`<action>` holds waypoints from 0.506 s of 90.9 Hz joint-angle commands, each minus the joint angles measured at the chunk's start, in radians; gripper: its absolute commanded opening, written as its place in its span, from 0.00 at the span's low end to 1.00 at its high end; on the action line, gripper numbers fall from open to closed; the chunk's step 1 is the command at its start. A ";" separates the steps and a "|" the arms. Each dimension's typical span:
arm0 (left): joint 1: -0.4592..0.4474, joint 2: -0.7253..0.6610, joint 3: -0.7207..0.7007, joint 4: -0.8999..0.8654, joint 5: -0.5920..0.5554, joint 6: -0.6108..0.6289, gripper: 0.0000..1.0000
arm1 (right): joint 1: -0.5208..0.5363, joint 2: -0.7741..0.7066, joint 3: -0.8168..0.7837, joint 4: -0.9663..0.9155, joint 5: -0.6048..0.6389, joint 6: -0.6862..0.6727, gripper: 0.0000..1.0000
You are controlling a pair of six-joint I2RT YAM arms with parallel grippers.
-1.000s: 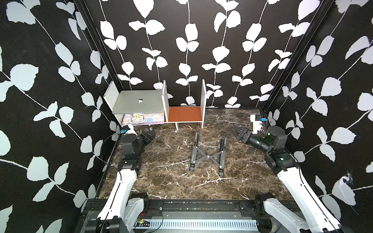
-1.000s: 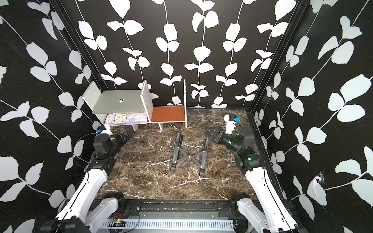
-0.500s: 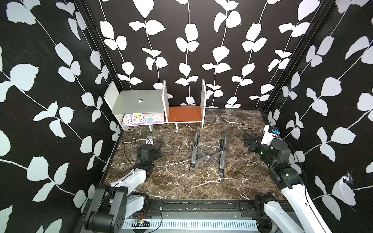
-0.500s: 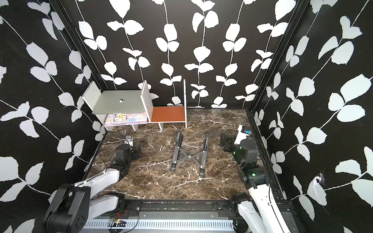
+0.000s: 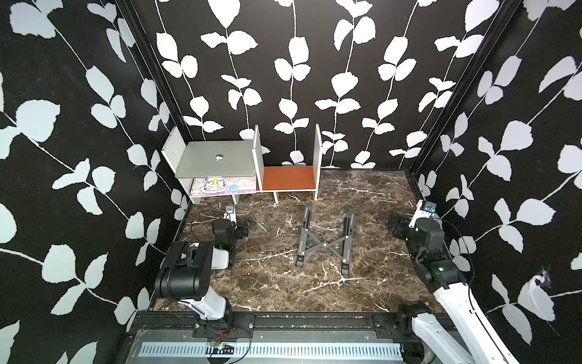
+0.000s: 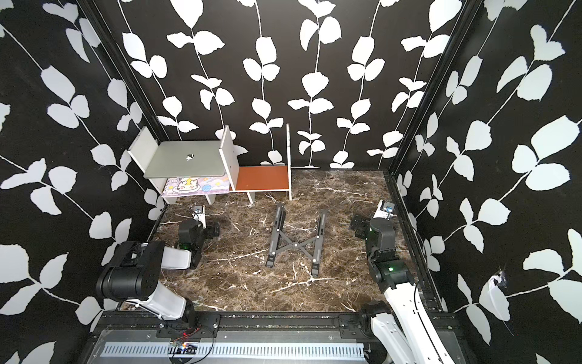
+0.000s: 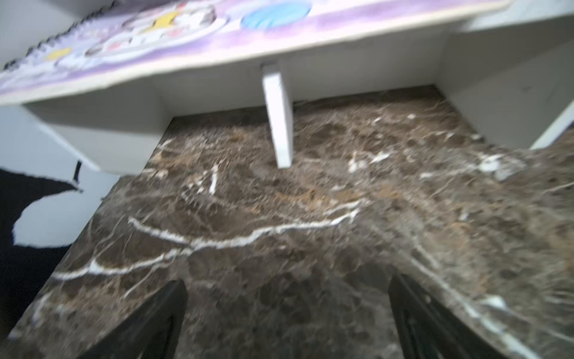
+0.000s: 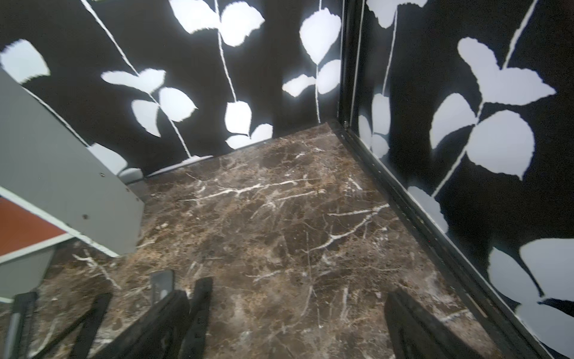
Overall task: Close the laptop lid and set it aside
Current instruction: Place the laptop on the shelf, then reset both arms
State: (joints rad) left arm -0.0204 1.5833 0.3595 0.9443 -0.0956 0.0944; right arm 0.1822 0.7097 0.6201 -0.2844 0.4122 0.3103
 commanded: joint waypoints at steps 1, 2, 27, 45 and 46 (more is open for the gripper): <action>-0.003 -0.011 0.010 0.049 0.023 -0.014 0.99 | -0.020 0.026 -0.072 0.162 0.117 -0.068 1.00; -0.002 -0.010 0.012 0.049 0.022 -0.014 0.99 | -0.023 0.032 -0.080 0.176 0.122 -0.073 1.00; 0.000 -0.007 0.040 0.003 0.115 0.024 0.99 | -0.094 0.297 -0.297 0.633 0.122 -0.155 1.00; -0.003 -0.008 0.040 0.001 0.117 0.025 0.99 | -0.110 0.591 -0.288 1.023 0.030 -0.280 0.99; -0.003 -0.008 0.040 0.001 0.118 0.024 0.99 | -0.111 0.604 -0.284 1.050 0.019 -0.285 1.00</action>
State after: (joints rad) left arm -0.0227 1.5833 0.3859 0.9451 0.0029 0.1066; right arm 0.0803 1.2163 0.3195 0.3527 0.5018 0.1257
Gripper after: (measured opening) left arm 0.987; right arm 0.997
